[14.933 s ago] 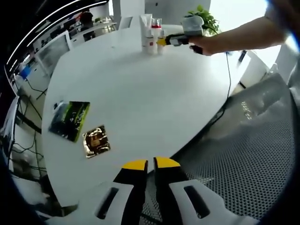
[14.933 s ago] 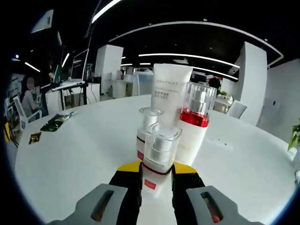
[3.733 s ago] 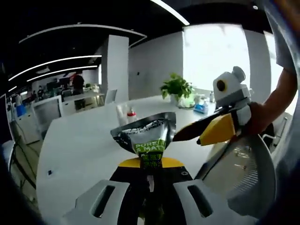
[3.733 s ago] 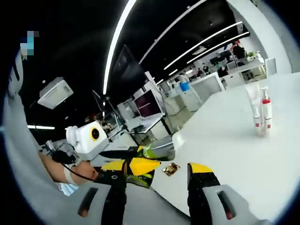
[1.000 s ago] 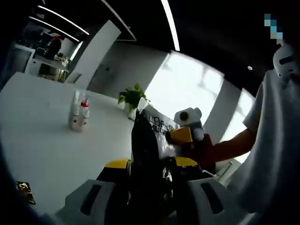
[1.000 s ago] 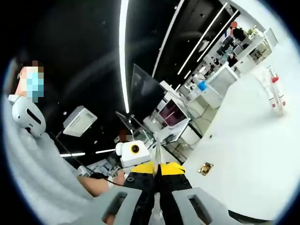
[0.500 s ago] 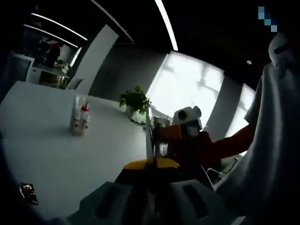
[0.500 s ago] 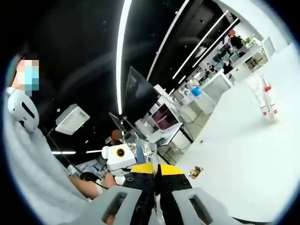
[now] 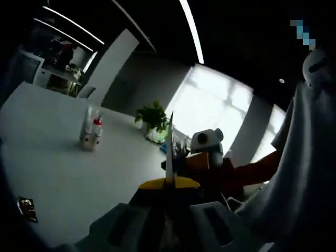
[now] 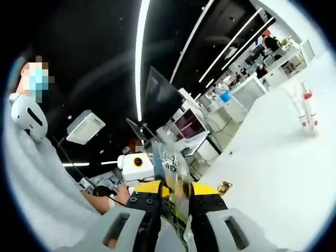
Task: Arrange the skincare products in the storage area until every visible bottle or jar stands upright without overlapping.
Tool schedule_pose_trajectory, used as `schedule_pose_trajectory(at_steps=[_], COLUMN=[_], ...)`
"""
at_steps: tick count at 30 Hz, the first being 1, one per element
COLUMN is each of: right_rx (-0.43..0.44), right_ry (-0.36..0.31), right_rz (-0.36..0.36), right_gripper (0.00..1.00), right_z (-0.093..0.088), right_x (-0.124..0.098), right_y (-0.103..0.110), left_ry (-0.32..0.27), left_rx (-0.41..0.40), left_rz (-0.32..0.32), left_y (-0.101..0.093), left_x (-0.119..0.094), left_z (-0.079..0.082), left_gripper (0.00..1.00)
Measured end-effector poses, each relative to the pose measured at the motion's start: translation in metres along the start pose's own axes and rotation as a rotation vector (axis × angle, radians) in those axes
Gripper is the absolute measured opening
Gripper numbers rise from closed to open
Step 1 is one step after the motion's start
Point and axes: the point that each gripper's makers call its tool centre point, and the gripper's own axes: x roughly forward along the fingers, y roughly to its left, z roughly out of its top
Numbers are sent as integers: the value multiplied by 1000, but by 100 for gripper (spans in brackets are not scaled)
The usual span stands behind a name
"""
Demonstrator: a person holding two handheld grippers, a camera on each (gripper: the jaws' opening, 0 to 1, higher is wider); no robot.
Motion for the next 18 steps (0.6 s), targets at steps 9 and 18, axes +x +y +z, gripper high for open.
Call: schedule_pose_trajectory(at_steps=[9,18], right_rx=[5,127], right_ry=[65,20], right_rz=[51,152], right_gripper=[0,0], right_z=[-7,6], right_x=[6,8], right_y=[6,14], left_ry=[-77,-123], left_rx=[-122,-225], left_rz=[-43,-150], left_y=[7,7], left_x=[-2,-3], left_z=[19,35], left_gripper=[0,2])
